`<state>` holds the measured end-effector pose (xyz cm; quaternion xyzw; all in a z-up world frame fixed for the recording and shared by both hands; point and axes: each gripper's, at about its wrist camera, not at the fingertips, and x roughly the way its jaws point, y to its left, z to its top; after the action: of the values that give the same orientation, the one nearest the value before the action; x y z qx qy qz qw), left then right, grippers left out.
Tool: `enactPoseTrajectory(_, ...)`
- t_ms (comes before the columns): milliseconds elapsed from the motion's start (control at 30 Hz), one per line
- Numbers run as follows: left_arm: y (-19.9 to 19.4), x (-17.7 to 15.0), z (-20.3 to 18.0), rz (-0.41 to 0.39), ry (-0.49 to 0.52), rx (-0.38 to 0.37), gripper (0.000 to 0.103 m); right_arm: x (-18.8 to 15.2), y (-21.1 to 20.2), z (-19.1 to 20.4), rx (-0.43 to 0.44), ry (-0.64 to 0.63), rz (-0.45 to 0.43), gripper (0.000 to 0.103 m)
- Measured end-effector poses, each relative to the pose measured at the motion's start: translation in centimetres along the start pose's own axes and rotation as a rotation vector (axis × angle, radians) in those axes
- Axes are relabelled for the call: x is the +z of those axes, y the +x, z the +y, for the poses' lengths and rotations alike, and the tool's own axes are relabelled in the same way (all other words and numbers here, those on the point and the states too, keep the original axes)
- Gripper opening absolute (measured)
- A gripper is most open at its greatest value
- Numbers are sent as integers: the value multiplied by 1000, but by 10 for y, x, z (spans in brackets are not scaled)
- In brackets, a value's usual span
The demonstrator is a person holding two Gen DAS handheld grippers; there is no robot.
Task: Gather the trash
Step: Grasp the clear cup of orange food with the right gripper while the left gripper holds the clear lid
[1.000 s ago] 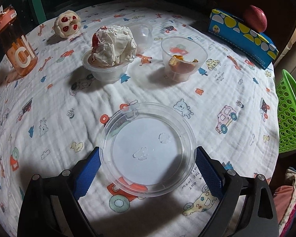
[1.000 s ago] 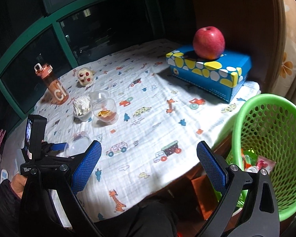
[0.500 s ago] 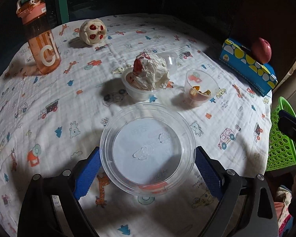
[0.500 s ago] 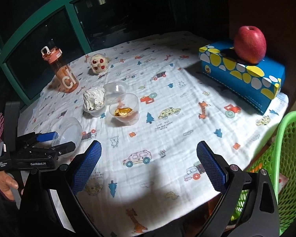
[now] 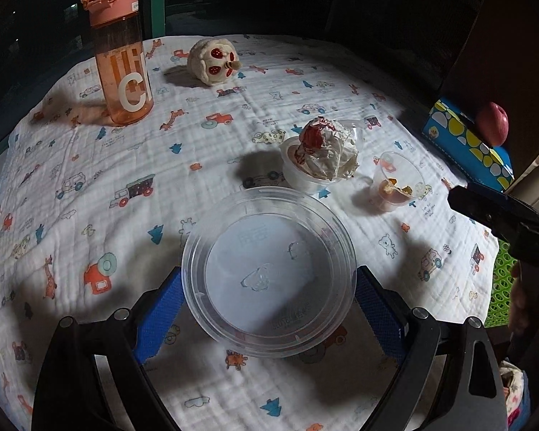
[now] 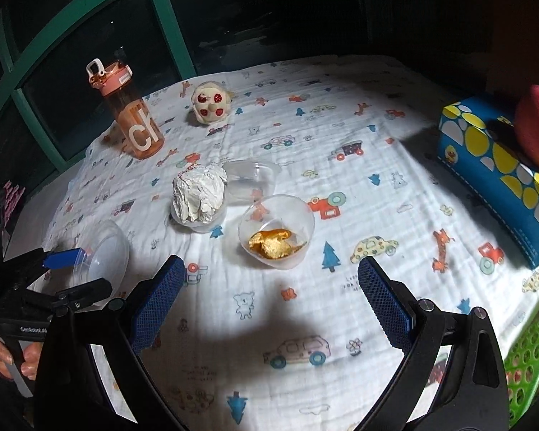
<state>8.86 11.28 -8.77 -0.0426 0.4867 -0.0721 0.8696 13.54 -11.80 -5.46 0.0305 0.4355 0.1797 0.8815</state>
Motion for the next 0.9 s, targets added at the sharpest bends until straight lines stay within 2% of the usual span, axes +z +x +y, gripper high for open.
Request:
enactPoseTrajectory(300,1,0,16,1,-34,3,89,35,50,-5,39,-39,44,96)
enactPoseTrajectory(567,6,0,28,17,-70,-3,89,49,82,-7,129,-95,92,96)
enactPoseTrajectory(700,7,0,30,20,-74,0,89,45,82,-1,192,-142,107,96)
enactPoseTrajectory(900,8,-1,30,21,-80,2,89,30,59,14,283,-212,91,96)
